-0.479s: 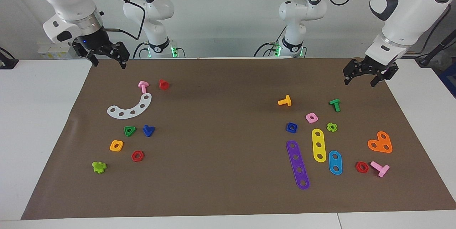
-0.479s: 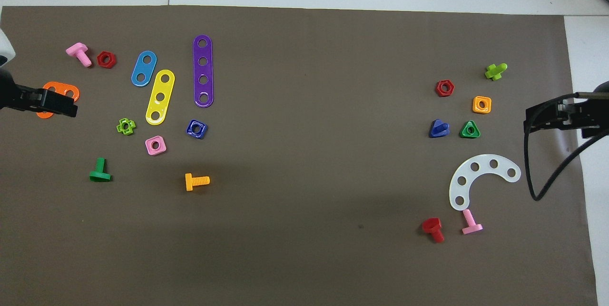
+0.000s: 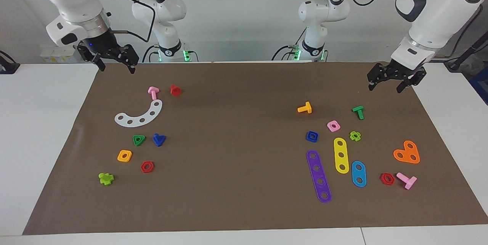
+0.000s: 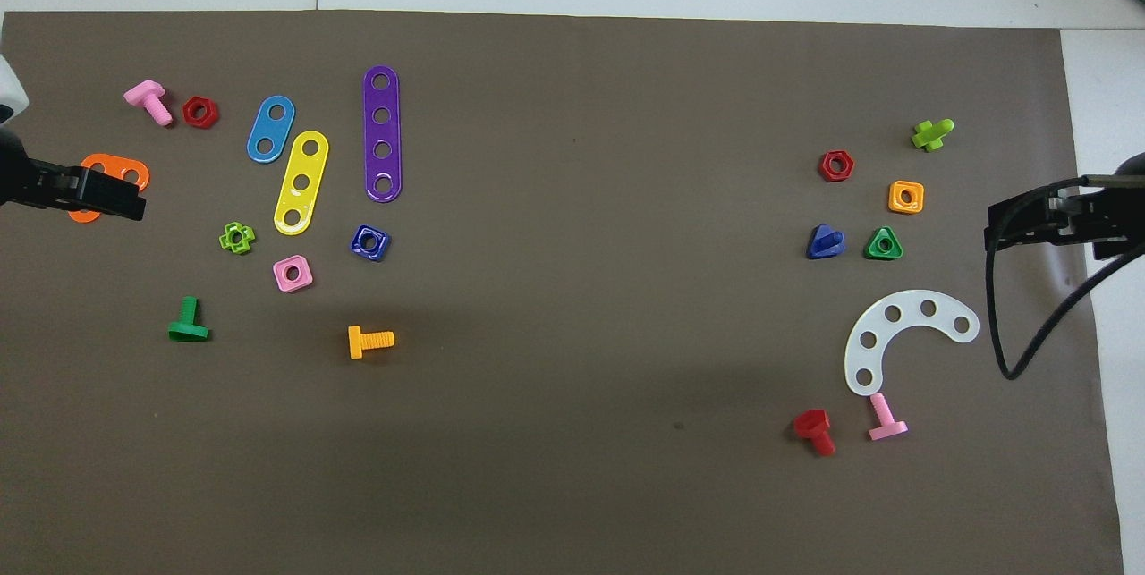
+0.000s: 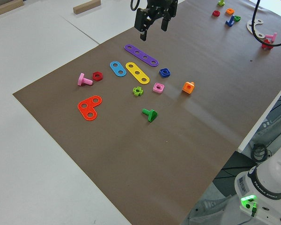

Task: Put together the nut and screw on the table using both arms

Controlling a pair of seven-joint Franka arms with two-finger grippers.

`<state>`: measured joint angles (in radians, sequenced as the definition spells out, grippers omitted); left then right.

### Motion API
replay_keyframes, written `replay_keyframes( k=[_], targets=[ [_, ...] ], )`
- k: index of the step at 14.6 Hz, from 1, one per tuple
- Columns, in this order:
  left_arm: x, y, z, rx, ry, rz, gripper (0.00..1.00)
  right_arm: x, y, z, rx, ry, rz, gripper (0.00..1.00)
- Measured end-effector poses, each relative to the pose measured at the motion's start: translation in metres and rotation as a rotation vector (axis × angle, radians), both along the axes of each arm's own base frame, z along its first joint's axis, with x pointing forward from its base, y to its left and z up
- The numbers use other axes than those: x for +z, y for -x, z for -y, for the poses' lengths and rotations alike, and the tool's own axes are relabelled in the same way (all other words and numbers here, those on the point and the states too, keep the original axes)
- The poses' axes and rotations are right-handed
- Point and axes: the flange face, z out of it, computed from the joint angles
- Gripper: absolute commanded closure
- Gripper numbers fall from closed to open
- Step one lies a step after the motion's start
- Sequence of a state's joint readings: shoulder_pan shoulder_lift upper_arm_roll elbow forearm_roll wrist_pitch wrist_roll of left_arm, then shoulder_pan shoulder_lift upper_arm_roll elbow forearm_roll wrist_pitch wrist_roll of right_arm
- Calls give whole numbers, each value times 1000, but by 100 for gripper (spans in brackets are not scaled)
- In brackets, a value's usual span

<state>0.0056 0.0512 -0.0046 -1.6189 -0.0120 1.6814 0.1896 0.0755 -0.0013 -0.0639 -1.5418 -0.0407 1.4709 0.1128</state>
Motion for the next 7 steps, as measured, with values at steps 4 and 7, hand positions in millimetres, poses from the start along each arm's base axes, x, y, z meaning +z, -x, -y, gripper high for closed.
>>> replay_keyframes(
  k=[4, 7],
  targets=[
    [0, -1, 2, -3, 0, 5, 0, 0, 0, 0, 1, 0, 0, 0],
    [0, 0, 3, -4, 0, 3, 0, 0, 0, 0, 1, 0, -1, 0]
  ],
)
